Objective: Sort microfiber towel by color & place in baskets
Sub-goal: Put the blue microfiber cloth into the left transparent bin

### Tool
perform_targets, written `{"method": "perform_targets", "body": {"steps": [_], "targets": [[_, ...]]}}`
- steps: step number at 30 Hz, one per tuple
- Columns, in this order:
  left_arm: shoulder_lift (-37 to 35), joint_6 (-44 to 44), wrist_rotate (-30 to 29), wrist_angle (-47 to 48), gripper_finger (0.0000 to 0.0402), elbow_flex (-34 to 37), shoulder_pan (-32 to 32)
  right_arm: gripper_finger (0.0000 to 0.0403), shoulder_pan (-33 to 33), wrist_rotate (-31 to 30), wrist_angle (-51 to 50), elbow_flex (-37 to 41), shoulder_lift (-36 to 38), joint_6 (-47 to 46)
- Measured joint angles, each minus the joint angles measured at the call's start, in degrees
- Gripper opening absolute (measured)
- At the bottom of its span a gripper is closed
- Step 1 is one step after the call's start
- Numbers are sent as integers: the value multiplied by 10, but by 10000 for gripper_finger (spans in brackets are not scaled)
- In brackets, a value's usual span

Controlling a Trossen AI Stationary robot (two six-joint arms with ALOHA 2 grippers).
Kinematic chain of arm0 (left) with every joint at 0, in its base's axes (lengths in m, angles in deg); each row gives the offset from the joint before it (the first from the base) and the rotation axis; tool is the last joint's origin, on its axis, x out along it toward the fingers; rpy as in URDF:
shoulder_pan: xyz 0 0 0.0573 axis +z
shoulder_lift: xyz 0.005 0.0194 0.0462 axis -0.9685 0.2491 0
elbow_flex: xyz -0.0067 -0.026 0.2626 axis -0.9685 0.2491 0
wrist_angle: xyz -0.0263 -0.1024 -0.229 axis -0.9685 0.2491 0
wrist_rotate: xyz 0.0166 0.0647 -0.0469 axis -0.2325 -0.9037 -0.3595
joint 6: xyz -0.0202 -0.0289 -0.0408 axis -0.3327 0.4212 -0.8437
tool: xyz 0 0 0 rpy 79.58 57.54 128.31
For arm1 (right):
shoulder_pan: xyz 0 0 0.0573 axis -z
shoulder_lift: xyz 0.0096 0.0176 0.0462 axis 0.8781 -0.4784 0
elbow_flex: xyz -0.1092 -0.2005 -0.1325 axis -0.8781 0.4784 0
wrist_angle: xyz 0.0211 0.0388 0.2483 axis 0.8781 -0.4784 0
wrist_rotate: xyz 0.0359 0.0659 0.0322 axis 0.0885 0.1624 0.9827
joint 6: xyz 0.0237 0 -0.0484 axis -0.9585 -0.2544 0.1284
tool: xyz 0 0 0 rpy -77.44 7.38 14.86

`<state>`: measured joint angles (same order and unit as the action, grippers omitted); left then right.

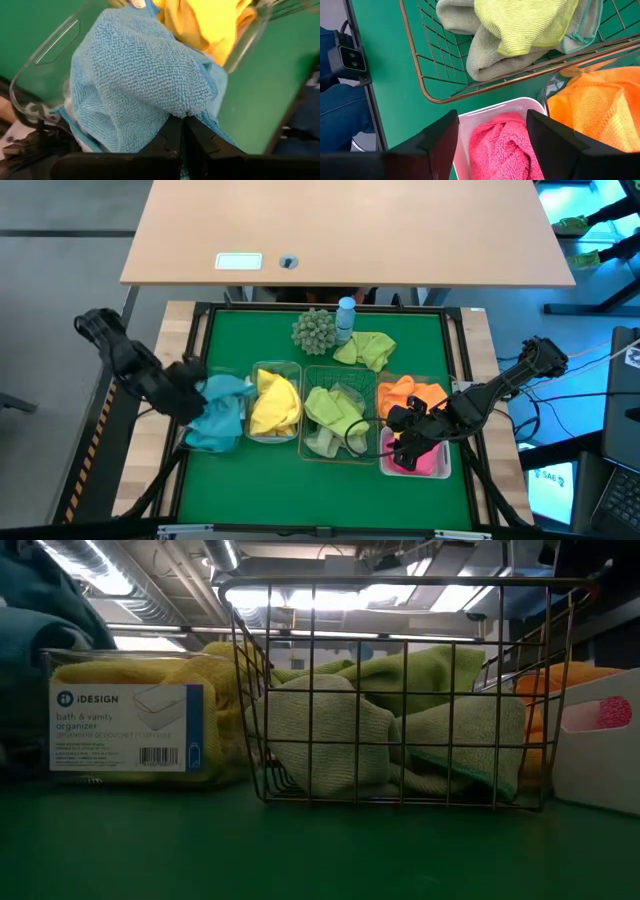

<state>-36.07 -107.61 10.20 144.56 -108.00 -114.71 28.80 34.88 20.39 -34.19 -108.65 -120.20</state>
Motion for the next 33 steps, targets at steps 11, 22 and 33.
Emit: {"method": "perform_targets", "body": {"steps": [11, 22, 33], "targets": [[168, 31, 7, 1, 0, 0, 0, 232, 0, -22, 0, 0, 0, 0], [309, 45, 48, -4, 0, 0, 0, 232, 0, -22, 0, 0, 0, 0], [408, 96, 74, -77, 0, 0, 0, 232, 0, -21, 0, 0, 0, 0]]}}
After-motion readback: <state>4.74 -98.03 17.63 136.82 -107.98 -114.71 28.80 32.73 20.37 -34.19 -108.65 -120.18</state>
